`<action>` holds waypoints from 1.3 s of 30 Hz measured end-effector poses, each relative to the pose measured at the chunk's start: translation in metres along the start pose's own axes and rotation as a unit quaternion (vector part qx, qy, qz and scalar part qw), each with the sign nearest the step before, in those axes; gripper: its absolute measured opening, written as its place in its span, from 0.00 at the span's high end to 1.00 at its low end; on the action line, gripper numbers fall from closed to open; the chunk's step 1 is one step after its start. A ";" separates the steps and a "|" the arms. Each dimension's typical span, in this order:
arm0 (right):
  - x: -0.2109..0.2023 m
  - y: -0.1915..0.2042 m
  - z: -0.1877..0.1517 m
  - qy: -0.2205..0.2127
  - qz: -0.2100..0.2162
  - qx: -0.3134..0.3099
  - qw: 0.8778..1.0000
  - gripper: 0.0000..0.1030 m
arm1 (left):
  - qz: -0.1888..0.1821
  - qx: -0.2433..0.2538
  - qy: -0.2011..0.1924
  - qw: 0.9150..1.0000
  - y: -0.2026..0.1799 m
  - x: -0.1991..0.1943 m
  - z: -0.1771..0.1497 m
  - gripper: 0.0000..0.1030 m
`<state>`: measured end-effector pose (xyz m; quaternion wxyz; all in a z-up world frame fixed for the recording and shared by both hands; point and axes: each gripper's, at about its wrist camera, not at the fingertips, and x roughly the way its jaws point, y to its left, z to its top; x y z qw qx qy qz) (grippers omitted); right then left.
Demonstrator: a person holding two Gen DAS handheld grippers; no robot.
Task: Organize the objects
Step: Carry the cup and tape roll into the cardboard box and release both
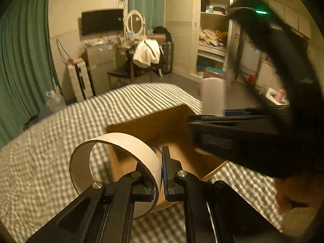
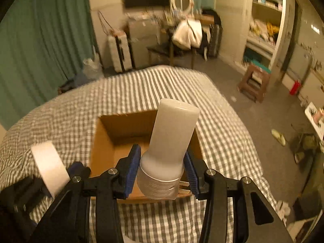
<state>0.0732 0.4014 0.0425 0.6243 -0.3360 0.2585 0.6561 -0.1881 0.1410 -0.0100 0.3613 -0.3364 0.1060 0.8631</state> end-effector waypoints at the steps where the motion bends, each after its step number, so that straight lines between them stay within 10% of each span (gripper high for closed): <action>1: 0.014 0.000 0.003 0.011 -0.004 0.001 1.000 0.58 | -0.006 0.002 0.011 1.000 0.000 0.010 -0.001 0.94; 13: 0.090 -0.026 -0.003 0.064 0.003 0.054 0.996 0.55 | -0.058 -0.003 0.078 0.995 0.001 0.067 -0.018 0.84; 18: 0.064 -0.034 0.010 0.026 -0.006 0.064 0.998 0.32 | -0.076 -0.003 0.057 0.995 -0.005 0.054 -0.006 0.14; 39: -0.175 -0.056 -0.045 -0.085 -0.028 0.038 0.995 0.25 | 0.017 -0.033 -0.057 0.998 0.017 -0.142 0.015 0.04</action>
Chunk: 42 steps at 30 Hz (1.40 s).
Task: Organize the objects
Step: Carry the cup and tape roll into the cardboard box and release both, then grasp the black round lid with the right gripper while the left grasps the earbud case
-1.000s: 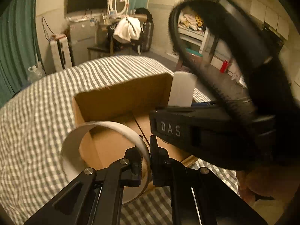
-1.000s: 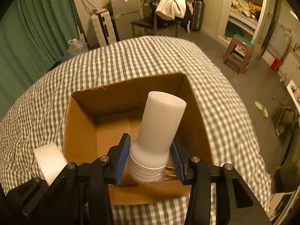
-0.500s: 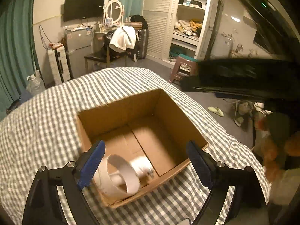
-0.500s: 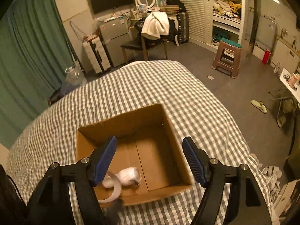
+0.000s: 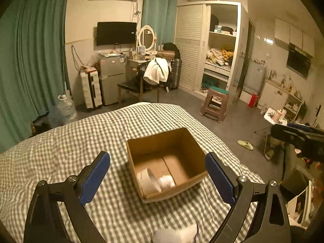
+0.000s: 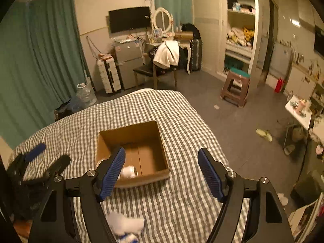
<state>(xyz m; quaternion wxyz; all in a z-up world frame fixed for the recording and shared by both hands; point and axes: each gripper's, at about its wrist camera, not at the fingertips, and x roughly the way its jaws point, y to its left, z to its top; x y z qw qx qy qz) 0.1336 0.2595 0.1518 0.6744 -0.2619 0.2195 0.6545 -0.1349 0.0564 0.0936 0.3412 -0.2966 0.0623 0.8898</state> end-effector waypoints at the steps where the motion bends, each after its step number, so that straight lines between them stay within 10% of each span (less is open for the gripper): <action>1: -0.013 0.003 -0.007 -0.007 -0.002 -0.008 1.000 0.25 | 0.004 0.003 0.000 1.000 -0.002 -0.010 -0.005 0.04; 12: -0.083 0.010 -0.146 -0.046 0.016 -0.052 0.997 0.10 | 0.062 -0.002 0.015 0.998 -0.021 -0.050 -0.078 0.01; 28: 0.054 0.030 -0.247 0.109 0.033 -0.104 0.988 0.10 | 0.135 0.014 0.073 0.988 0.000 0.019 -0.198 0.01; 42: 0.101 0.040 -0.286 0.187 0.031 -0.119 0.975 0.10 | 0.128 0.042 0.139 0.981 0.000 0.054 -0.255 0.01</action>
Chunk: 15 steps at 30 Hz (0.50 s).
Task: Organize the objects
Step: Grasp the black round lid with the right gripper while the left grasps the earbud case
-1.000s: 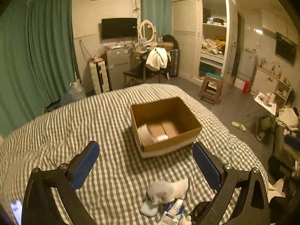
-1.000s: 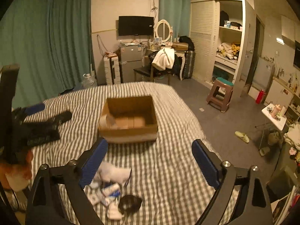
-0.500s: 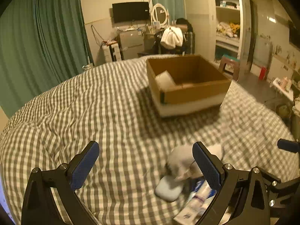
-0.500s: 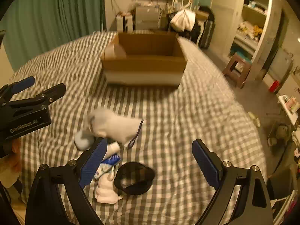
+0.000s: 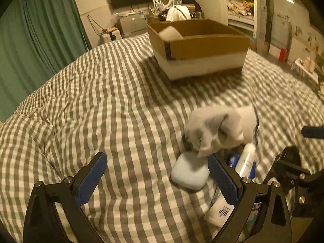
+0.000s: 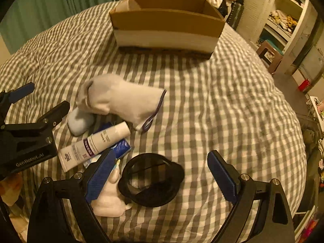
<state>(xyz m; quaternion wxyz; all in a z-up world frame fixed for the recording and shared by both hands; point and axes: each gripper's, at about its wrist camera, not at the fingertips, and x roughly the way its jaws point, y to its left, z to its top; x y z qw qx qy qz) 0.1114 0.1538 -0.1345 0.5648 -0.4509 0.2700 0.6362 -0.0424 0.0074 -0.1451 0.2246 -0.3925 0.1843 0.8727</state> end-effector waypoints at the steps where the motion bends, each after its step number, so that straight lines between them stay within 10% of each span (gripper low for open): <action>1: 0.003 0.001 0.000 0.004 -0.002 -0.001 1.000 0.10 | 0.008 0.003 0.004 1.000 -0.001 0.003 -0.002 0.01; 15: 0.039 -0.001 -0.008 0.055 0.010 0.010 0.998 0.11 | -0.040 -0.007 0.022 0.999 -0.003 0.033 -0.018 0.01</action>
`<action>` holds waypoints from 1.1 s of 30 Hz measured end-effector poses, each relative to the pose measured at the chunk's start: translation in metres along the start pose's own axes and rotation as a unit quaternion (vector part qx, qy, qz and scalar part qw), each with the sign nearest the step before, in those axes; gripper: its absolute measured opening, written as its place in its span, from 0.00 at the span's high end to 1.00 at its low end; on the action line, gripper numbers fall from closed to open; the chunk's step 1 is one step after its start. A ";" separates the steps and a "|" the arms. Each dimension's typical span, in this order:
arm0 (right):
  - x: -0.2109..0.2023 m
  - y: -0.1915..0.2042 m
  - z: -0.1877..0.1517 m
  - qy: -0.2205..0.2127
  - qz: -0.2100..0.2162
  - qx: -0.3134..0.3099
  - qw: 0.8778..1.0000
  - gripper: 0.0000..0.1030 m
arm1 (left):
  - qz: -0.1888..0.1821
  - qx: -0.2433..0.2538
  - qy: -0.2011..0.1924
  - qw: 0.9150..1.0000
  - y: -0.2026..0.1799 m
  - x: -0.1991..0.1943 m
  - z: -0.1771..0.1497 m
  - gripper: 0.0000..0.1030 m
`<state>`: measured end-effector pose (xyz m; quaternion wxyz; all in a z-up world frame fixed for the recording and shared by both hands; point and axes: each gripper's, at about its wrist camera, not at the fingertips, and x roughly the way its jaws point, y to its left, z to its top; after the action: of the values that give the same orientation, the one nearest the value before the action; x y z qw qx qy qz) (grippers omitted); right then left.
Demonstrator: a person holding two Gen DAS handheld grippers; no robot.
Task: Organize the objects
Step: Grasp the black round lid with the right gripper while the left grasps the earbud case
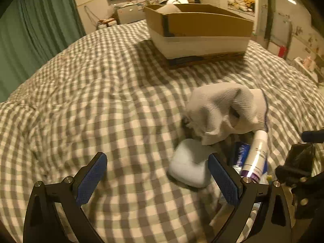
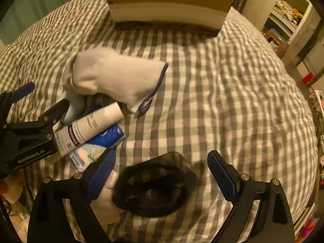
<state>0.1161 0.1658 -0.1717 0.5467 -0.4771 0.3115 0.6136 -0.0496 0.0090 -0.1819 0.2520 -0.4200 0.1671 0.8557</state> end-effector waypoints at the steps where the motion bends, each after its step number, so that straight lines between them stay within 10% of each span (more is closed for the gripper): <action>1: 0.004 0.001 0.000 0.006 0.007 -0.002 1.000 0.17 | -0.013 0.005 0.006 1.000 -0.002 0.002 -0.001 0.01; 9: 0.008 0.001 0.001 0.011 0.020 -0.001 1.000 0.53 | -0.033 -0.006 0.036 0.999 -0.003 0.012 -0.005 0.07; 15: 0.009 0.003 0.002 0.014 0.021 -0.004 1.000 0.53 | -0.046 0.020 0.027 0.998 -0.011 0.006 -0.007 0.48; 33: 0.001 0.031 -0.005 0.070 -0.003 -0.089 0.994 0.32 | -0.035 0.014 0.040 0.998 -0.007 -0.011 0.000 0.48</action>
<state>0.0870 0.1557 -0.1791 0.4806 -0.5663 0.2923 0.6024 -0.0400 0.0110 -0.1739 0.2805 -0.4562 0.1746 0.8263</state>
